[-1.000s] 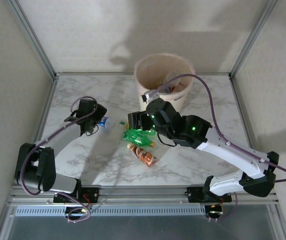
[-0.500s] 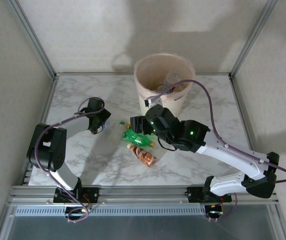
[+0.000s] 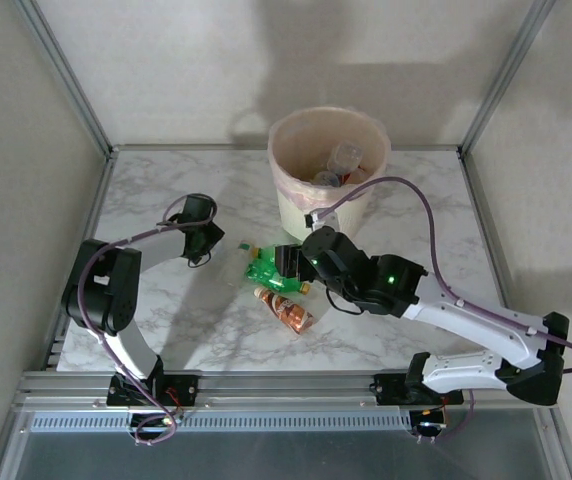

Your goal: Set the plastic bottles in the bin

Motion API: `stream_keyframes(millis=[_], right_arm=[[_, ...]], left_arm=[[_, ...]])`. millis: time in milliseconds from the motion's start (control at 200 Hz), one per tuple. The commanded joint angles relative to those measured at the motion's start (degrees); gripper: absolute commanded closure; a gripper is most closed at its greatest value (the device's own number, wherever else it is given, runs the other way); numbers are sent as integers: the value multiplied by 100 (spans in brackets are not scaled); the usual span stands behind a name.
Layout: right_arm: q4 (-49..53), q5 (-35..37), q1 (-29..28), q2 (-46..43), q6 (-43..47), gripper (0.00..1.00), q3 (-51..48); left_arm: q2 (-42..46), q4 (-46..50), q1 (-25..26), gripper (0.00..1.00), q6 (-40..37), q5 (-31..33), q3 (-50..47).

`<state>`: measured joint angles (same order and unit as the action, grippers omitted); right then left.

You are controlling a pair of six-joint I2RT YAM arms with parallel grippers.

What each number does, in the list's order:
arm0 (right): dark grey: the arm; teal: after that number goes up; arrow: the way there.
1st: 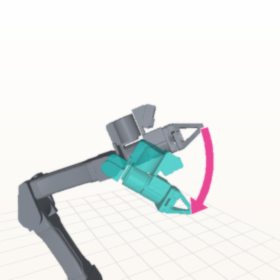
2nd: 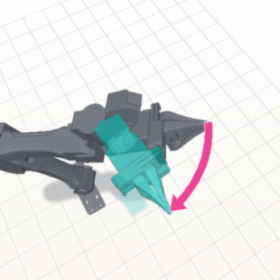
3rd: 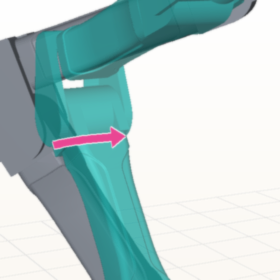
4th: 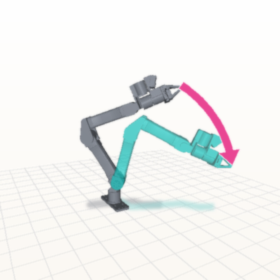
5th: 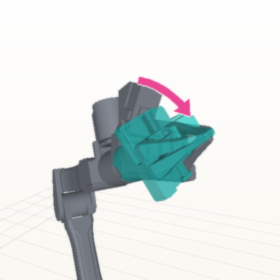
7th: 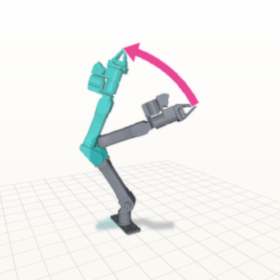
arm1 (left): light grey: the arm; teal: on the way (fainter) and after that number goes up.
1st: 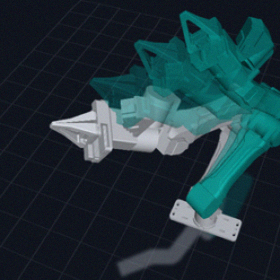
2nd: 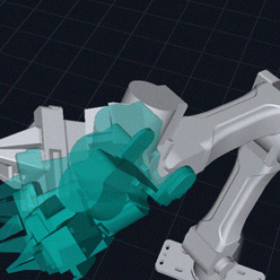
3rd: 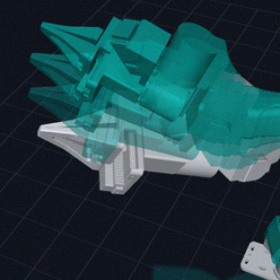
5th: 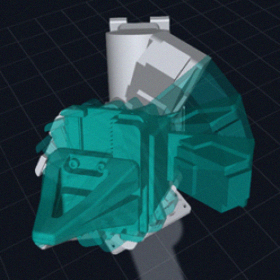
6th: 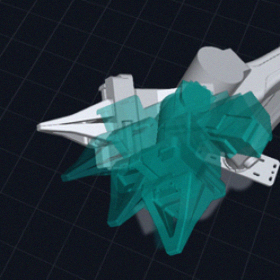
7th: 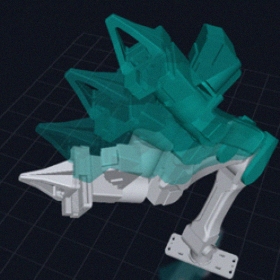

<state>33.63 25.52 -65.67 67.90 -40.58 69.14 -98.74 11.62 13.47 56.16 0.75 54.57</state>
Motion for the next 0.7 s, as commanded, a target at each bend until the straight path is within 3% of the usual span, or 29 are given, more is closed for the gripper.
stream_keyframes(millis=[0,340,696], right_arm=[[-39,134,-60,-191,-211,24,-88],[12,530,-57,-996,-268,22,-293],[144,577,-59,-1552,-494,23,-707]], left_arm=[[320,185,57,38,-146,263,103],[1517,756,325,42,-489,238,720],[1263,1874,1380,41,-1360,684,4318]])
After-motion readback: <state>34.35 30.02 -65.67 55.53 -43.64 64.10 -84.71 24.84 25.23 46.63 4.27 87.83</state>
